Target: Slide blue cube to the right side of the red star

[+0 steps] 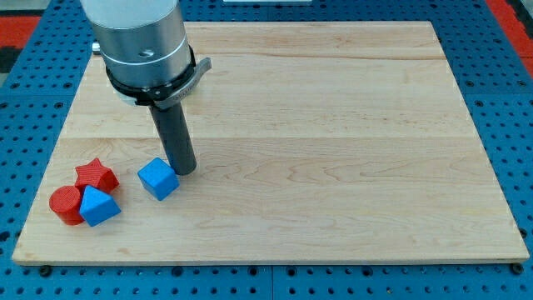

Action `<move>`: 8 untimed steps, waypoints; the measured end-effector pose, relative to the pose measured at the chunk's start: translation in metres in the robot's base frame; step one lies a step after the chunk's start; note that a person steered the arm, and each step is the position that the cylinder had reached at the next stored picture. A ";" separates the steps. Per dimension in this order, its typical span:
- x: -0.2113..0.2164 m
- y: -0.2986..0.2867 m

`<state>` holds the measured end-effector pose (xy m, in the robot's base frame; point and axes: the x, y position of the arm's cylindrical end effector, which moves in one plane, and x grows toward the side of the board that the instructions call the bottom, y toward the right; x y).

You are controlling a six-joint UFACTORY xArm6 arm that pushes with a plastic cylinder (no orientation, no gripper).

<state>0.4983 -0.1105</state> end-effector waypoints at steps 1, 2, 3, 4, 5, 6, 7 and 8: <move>0.018 0.000; 0.038 0.000; 0.050 0.007; 0.050 0.001; 0.050 -0.016; 0.050 -0.031; 0.050 -0.032; 0.040 -0.006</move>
<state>0.5380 -0.1162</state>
